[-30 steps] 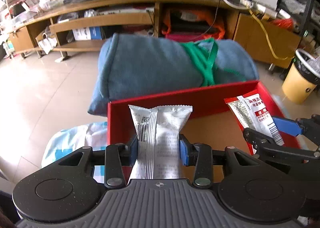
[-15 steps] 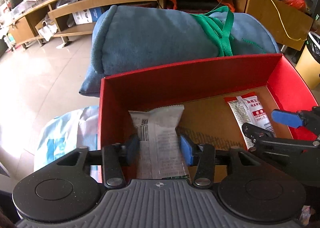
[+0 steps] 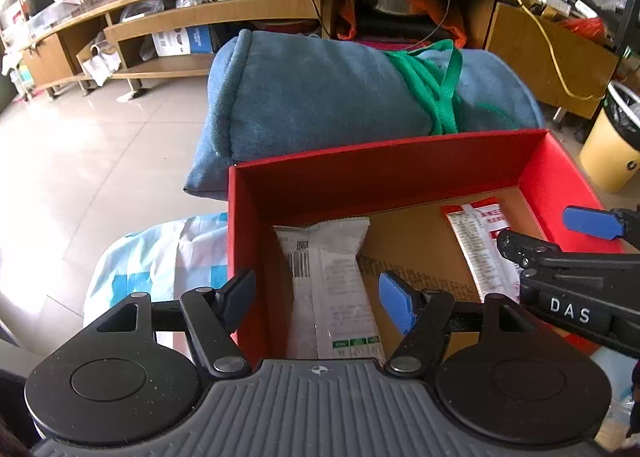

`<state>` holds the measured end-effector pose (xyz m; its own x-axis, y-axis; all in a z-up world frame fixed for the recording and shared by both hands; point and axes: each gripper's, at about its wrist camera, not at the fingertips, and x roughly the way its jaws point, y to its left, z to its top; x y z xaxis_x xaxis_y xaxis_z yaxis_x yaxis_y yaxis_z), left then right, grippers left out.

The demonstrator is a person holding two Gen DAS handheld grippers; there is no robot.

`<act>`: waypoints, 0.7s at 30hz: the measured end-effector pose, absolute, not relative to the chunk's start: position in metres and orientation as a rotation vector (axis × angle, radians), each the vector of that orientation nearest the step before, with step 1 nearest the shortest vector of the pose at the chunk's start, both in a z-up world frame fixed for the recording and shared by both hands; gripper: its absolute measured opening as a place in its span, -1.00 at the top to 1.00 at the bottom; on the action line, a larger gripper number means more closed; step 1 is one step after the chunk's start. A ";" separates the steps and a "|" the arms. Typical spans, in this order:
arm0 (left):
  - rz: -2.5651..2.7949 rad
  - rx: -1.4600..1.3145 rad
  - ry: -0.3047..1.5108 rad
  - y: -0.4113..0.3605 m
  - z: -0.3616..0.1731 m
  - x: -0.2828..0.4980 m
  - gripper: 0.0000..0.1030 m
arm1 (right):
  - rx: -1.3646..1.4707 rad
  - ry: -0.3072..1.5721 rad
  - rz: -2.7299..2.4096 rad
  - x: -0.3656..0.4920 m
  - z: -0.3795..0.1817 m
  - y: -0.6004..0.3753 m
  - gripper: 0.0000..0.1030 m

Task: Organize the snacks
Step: 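Lower both packets into the red box and open both grippers, then move the left tool to the clear waffle bag while the right tool moves toward the white duck-neck packet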

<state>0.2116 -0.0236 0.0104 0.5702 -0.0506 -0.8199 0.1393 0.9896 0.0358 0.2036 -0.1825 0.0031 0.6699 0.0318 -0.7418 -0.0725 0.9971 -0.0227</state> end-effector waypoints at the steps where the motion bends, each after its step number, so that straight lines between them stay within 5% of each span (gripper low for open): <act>1: -0.116 0.094 0.953 -0.022 0.014 0.209 -0.45 | -0.053 0.831 0.058 0.201 0.006 -0.183 -0.21; 21: -0.266 0.114 0.984 -0.005 0.021 0.123 -0.66 | -0.056 0.877 0.065 0.122 0.019 -0.187 -0.21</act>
